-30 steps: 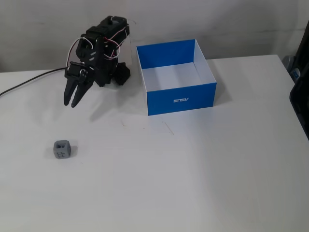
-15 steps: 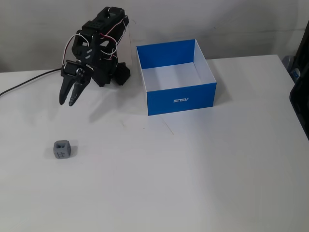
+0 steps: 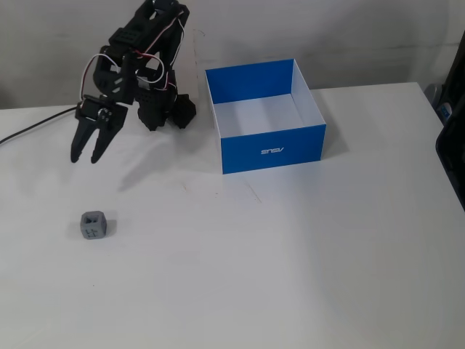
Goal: Grasp the gray block and put it in the box.
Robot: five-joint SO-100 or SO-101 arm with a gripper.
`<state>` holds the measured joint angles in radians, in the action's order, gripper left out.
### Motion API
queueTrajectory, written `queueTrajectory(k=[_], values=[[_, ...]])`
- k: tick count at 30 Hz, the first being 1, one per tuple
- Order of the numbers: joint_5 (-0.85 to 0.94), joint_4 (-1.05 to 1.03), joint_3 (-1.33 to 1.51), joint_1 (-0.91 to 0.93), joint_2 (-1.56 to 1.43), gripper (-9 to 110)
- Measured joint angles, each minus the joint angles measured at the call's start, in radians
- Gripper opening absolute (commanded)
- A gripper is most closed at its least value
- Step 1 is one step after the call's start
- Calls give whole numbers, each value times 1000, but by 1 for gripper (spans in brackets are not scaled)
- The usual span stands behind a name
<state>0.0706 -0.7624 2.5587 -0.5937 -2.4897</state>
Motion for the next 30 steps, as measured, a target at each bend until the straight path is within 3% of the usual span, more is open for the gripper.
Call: queueTrajectory(k=[12,30], values=[[0,-20,-137,-17,184,28],[0,-337,-566,-11,391,26]])
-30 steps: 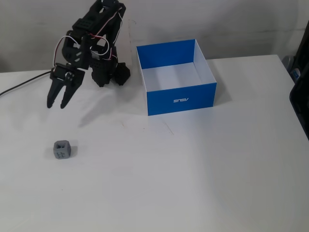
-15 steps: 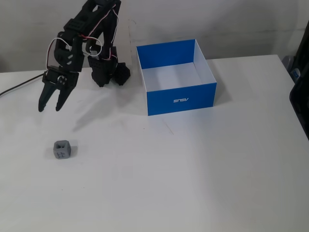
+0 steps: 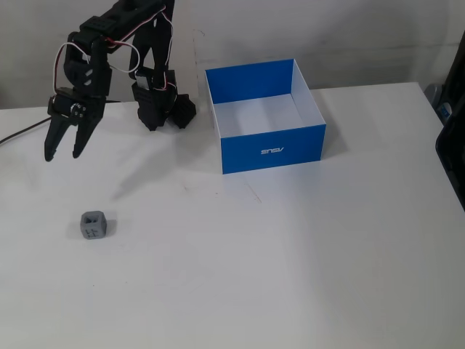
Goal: Grasp the gray block and put it in the box.
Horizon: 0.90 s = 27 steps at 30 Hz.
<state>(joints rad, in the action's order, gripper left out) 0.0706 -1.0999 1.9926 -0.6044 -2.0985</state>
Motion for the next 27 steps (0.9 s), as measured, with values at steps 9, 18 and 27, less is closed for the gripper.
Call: queueTrajectory(k=[9,18,27], values=[[5,-37,-123,23,114,26],[-5,-12,-179,28,273,29],[-6,-12,-324,18,433,30]])
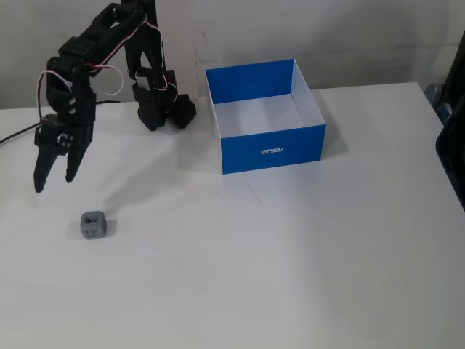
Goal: Grasp the gray block and put it in the box.
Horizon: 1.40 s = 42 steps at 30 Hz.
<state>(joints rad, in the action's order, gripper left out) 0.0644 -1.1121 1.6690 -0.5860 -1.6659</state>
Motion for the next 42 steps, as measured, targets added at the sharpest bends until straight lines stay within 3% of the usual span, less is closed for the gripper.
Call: queueTrajectory(k=[23,29,42], values=[[0,-49,-78,176,101,31],[0,-141,-84,230,143,31],[0,-245,-216,206,267,32]])
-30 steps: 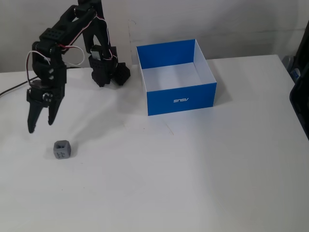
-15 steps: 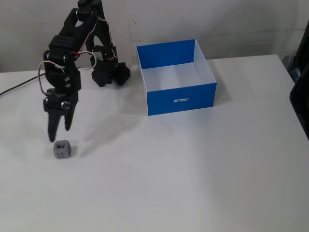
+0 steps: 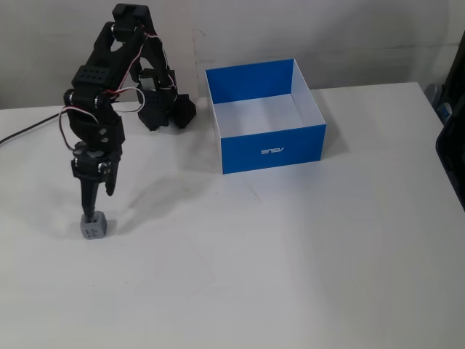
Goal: Grasp the gray block and put it in the box.
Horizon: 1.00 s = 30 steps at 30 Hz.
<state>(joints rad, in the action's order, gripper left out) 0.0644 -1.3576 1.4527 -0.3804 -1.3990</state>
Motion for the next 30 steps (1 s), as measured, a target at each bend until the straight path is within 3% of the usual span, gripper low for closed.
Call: queueTrajectory(k=[30], values=[[28,-23,-152,-61,161,31]])
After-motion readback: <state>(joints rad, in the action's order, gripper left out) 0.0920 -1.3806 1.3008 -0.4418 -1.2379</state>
